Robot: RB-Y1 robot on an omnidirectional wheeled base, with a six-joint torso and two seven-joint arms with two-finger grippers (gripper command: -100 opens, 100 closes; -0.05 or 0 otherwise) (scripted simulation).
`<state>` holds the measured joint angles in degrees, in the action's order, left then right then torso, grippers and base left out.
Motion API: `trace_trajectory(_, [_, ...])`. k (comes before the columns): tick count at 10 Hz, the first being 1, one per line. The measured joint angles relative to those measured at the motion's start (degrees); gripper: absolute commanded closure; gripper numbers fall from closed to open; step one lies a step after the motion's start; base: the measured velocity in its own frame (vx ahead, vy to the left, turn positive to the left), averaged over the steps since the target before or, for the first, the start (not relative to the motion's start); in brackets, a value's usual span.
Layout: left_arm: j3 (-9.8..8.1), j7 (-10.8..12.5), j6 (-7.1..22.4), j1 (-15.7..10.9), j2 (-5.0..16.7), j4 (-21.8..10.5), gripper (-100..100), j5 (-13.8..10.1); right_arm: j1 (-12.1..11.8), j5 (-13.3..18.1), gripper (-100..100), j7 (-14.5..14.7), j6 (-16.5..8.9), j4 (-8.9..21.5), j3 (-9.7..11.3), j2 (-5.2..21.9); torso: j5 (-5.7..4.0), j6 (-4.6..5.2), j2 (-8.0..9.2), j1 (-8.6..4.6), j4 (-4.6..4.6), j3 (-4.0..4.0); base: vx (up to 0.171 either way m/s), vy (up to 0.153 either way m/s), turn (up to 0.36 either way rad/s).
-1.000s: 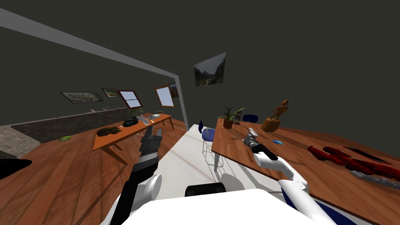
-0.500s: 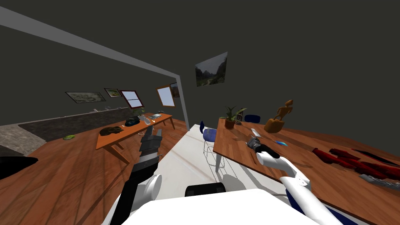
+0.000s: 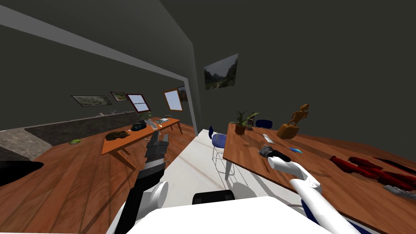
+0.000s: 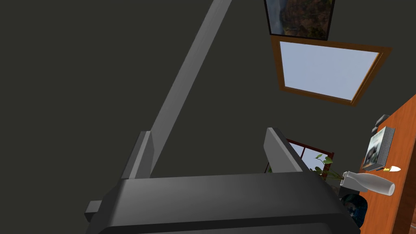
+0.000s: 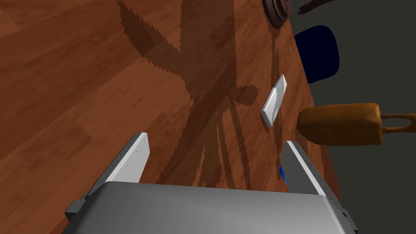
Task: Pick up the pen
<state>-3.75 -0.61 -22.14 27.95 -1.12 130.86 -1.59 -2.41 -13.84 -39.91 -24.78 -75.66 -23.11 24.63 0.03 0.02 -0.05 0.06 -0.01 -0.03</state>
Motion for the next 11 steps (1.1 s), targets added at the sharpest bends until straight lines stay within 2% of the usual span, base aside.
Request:
trace_trajectory(3, [0.0, 0.0, 0.0, 0.0, 0.0, 0.0, 0, 0.0, 2.32, -1.36, -100, -3.28, -3.43, 6.37, -1.83, 1.18, -0.01, 0.01, -0.01, -0.05, 0.0, -0.01, 0.022, 0.012, 0.014])
trace_trajectory(4, [0.0, 0.0, 0.0, 0.0, 0.0, 0.0, 0, 0.0, 2.42, -1.9, -100, -4.18, -5.03, 7.12, -2.31, 1.62, -0.01, 0.01, 0.01, -0.06, 0.0, 0.0, 0.017, 0.005, 0.015])
trace_trajectory(9, [0.0, 0.0, 0.0, 0.0, 0.0, 0.0, 0, 0.0, 6.65, -3.55, -100, -9.61, -11.82, 15.55, -5.18, 3.4, -0.02, 0.0, 0.0, -0.11, 0.0, 0.0, 0.019, -0.004, 0.01])
trace_trajectory(10, [0.0, 0.0, 0.0, 0.0, 0.0, 0.0, 0, 0.0, 7.33, -3.57, -100, -10.63, -13.02, 16.96, -5.54, 3.58, -0.03, 0.01, 0.0, -0.11, 0.0, 0.0, 0.01, -0.005, 0.002])
trace_trajectory(11, [0.0, 0.0, 0.0, 0.0, 0.0, 0.0, 0, 0.0, 7.46, -4.06, -100, -10.7, -13.18, 18.27, -5.62, 3.85, -0.03, 0.01, 0.04, -0.11, 0.0, 0.02, 0.015, -0.008, 0.006])
